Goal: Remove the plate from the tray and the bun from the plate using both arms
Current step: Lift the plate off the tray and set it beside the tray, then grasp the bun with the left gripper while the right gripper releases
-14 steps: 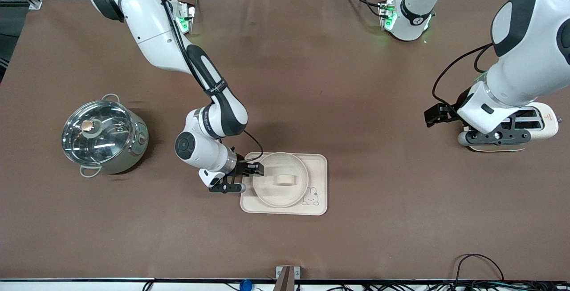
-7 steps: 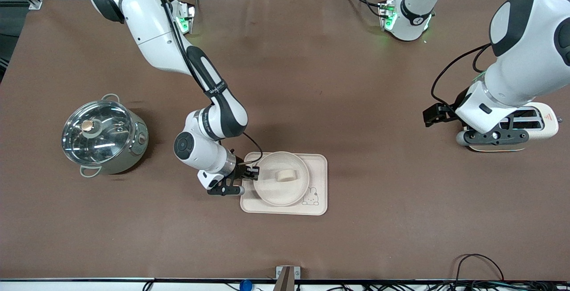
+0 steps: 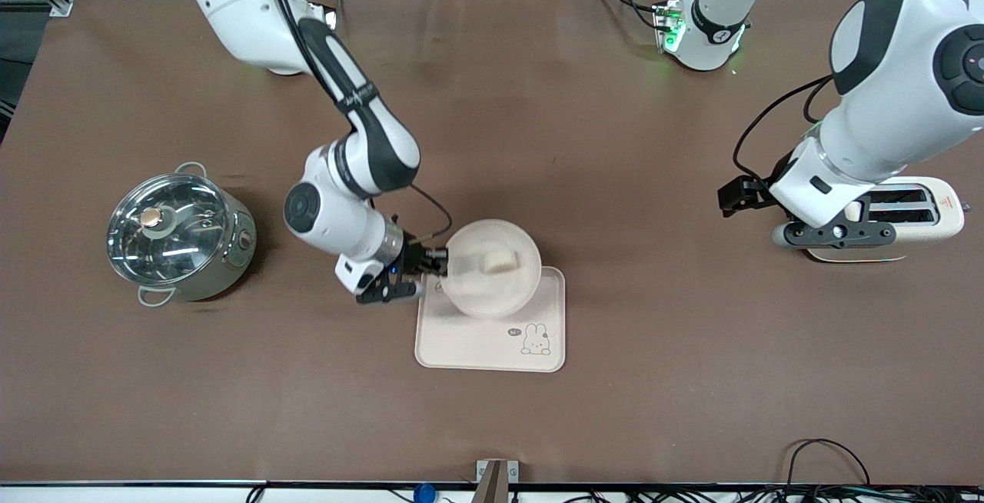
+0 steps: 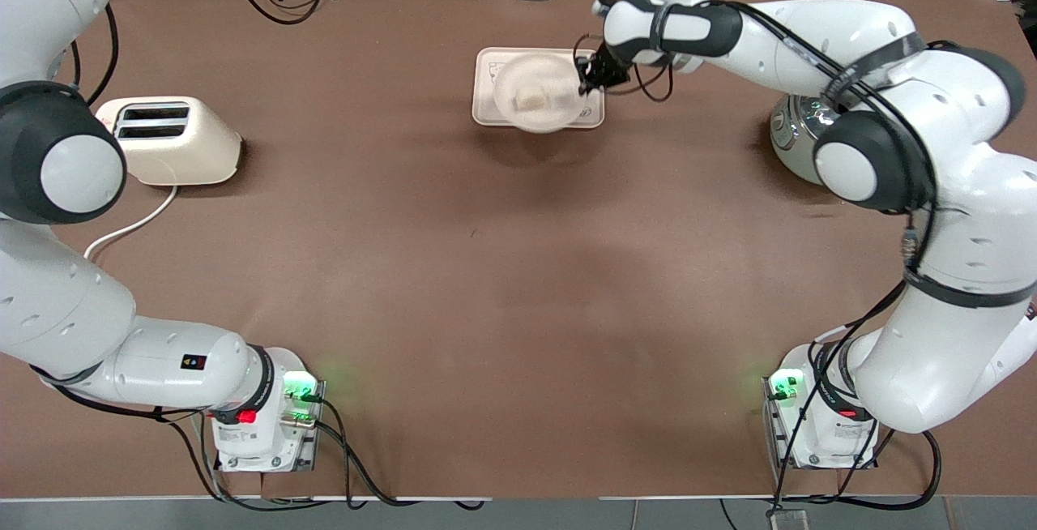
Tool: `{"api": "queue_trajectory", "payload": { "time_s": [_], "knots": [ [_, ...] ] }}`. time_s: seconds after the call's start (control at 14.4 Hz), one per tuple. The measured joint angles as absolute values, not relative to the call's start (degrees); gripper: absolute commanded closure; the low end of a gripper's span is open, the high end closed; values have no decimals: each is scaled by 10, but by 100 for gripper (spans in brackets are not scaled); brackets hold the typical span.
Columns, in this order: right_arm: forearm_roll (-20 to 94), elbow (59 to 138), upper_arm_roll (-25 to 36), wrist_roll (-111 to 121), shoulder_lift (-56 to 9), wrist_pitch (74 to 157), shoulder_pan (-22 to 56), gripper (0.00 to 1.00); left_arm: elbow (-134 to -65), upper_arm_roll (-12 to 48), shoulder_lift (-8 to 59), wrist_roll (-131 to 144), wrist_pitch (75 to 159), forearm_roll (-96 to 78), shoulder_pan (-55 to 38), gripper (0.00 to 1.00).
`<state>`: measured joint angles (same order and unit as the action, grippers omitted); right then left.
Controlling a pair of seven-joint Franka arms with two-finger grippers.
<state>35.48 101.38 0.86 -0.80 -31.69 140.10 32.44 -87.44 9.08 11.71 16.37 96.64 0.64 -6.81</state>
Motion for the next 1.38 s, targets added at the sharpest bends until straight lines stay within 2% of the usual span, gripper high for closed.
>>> {"api": "queue_trajectory", "payload": {
  "time_s": [0.21, 0.35, 0.42, 0.48, 0.62, 0.69, 1.04, 1.38],
  "knots": [
    [355, 1122, 7, -7, -282, 1460, 376, 100, -879, 94, 134, 233, 966, 6, -95, 0],
    [355, 1156, 6, -7, -282, 1492, 395, 100, -884, 95, 157, 282, 966, 6, -116, 0],
    [355, 1164, 7, -6, -282, 1496, 397, 87, -885, 95, 170, 310, 967, 6, -127, 0],
    [355, 1167, 8, -3, -282, 1497, 397, 48, -886, 96, 185, 342, 972, 6, -139, 0],
    [355, 1168, 10, -2, -281, 1496, 396, 6, -887, 97, 215, 417, 992, 6, -166, 0],
    [355, 1168, 11, -2, -280, 1496, 395, 0, -888, 97, 230, 458, 1005, 6, -180, 0],
    [357, 1158, 16, -2, -237, 1489, 364, 0, -890, 98, 305, 655, 1106, 6, -248, 0],
    [340, 1137, 38, 8, -140, 1352, 260, 0, -891, 100, 368, 821, 1228, 6, -326, 0]
  ]
}}
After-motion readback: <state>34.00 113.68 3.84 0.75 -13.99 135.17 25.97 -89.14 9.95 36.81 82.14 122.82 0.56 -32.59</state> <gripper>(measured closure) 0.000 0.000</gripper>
